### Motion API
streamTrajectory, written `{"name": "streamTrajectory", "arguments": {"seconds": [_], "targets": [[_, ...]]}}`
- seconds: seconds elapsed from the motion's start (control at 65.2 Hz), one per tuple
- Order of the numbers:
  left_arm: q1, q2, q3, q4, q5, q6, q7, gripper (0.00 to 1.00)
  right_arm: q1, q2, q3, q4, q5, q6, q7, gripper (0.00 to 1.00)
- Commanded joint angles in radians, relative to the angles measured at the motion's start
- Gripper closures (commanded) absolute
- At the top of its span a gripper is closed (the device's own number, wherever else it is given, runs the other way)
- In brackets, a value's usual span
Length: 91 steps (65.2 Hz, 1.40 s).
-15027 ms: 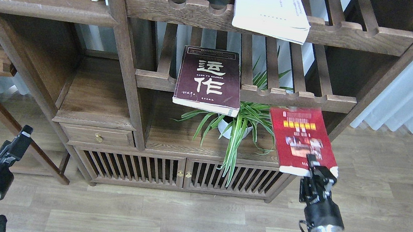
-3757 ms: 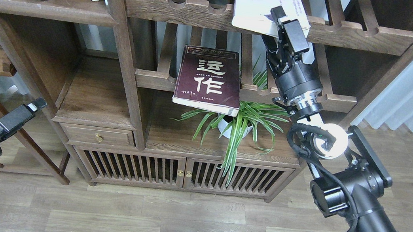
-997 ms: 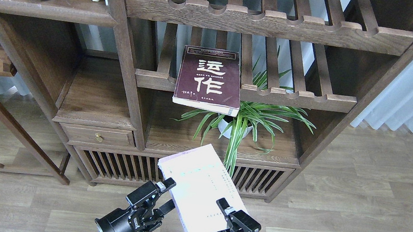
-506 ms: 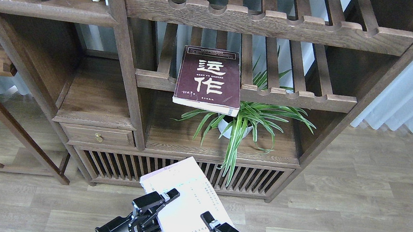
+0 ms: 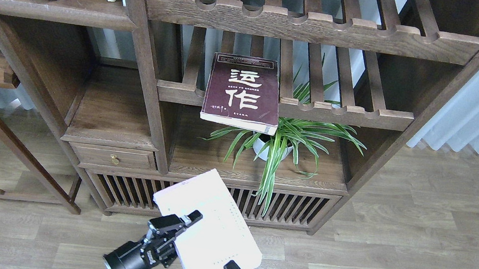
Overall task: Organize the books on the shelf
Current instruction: 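Lift the white booklet with the left gripper onto the upper corner shelf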
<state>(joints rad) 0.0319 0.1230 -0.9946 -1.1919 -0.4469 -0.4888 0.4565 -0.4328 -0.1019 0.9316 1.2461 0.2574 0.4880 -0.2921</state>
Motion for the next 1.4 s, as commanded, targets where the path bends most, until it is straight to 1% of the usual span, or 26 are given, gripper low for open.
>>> {"name": "streamTrajectory", "arguments": {"seconds": [0.0, 0.138, 0.153, 0.23, 0.399, 0.521, 0.721, 0.751, 0.889, 0.905, 1.089, 1.257, 1.38], "targets": [[0.006, 0.102, -0.097, -0.041, 0.053, 0.0, 0.01, 1.0, 0.011, -0.001, 0.0, -0.043, 0.0, 0.001, 0.001, 0.01], [-0.004, 0.202, -0.222, -0.118, 0.14, 0.0, 0.018, 1.0, 0.016, -0.001, 0.0, -0.065, 0.0, 0.001, 0.002, 0.01], [-0.013, 0.242, -0.258, -0.155, 0.152, 0.0, 0.018, 1.0, 0.017, -0.001, 0.0, -0.066, -0.001, 0.001, 0.001, 0.02], [-0.055, 0.289, -0.309, -0.187, 0.155, 0.0, 0.019, 1.0, 0.017, -0.001, -0.002, -0.071, -0.001, 0.001, 0.001, 0.01], [-0.173, 0.375, -0.441, -0.189, 0.185, 0.0, 0.022, 1.0, 0.019, -0.001, -0.002, -0.077, -0.001, 0.001, 0.002, 0.02], [-0.256, 0.484, -0.539, -0.186, 0.254, 0.0, 0.022, 1.0, 0.019, -0.001, 0.0, -0.085, 0.0, 0.001, 0.002, 0.01], [-0.314, 0.592, -0.616, -0.18, 0.264, 0.0, 0.025, 1.0, 0.017, -0.001, 0.0, -0.091, 0.002, 0.001, 0.004, 0.01], [-0.319, 0.599, -0.624, -0.18, 0.264, 0.0, 0.032, 1.0, 0.016, -0.001, 0.0, -0.089, 0.002, 0.001, 0.004, 0.02], [-0.365, 0.61, -0.656, -0.163, 0.264, 0.0, 0.032, 0.99, 0.017, -0.001, 0.0, -0.091, 0.003, 0.001, 0.004, 0.01], [-0.398, 0.604, -0.662, -0.15, 0.277, 0.0, 0.032, 0.99, 0.017, -0.001, 0.0, -0.091, 0.003, 0.001, 0.004, 0.01], [-0.536, 0.587, -0.673, -0.094, 0.428, 0.0, 0.032, 0.99, 0.022, 0.004, -0.004, -0.089, 0.003, 0.001, 0.004, 0.01], [-0.678, 0.58, -0.668, -0.003, 0.588, 0.0, 0.032, 0.98, 0.022, 0.002, -0.002, -0.091, 0.003, 0.001, 0.004, 0.01], [-0.779, 0.54, -0.642, 0.057, 0.671, 0.0, 0.032, 0.98, 0.022, 0.002, -0.002, -0.089, 0.003, 0.001, 0.004, 0.01]]}}
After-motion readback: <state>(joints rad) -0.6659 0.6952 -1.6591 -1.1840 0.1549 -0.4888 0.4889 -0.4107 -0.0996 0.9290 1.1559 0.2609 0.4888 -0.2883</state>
